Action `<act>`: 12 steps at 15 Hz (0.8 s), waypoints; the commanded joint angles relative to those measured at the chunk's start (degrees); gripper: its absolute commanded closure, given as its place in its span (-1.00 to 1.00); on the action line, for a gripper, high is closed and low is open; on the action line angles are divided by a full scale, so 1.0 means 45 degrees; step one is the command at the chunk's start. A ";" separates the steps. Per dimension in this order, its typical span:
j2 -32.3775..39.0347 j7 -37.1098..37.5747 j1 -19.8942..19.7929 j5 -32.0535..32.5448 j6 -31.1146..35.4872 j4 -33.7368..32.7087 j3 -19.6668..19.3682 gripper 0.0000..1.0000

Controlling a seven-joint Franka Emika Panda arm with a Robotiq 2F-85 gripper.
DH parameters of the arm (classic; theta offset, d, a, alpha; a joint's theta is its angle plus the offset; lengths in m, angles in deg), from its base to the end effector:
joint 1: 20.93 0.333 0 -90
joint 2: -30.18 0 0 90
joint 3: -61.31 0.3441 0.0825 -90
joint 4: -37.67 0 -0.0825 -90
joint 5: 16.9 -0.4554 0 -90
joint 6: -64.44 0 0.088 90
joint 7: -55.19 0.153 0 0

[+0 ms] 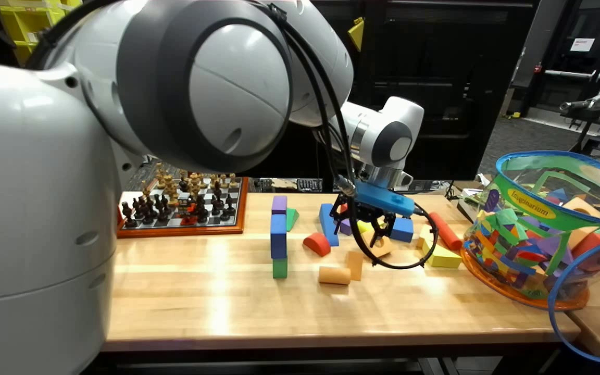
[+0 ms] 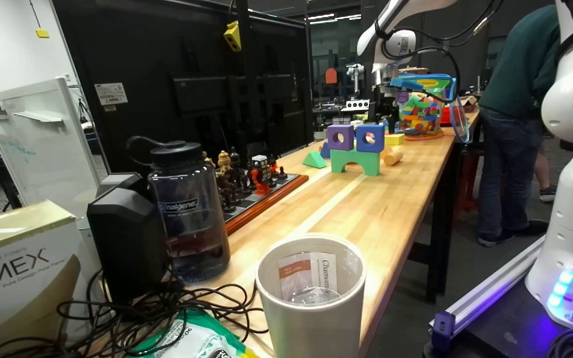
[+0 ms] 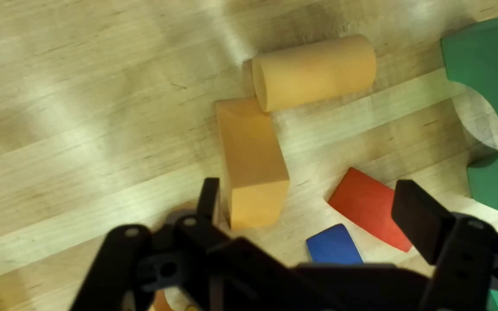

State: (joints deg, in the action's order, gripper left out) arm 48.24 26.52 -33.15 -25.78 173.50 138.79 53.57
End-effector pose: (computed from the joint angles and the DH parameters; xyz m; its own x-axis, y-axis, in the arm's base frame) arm 0.6497 -0.2127 0.3208 0.9891 0.0999 -0.1080 0.0812 -0.9828 -0.1657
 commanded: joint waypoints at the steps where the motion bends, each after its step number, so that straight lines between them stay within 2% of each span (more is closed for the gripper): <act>1: -0.0231 0.0490 -0.0146 0.0420 0.0471 0.0184 0.0054 -1.00; 6: -0.0144 0.1177 -0.0081 0.0916 0.0978 0.0240 0.0018 -1.00; 12: 0.0246 0.1342 -0.0105 0.0982 0.0899 0.0020 0.0109 -1.00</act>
State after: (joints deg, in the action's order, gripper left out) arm 48.90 31.58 -33.31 -22.35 177.17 139.01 53.48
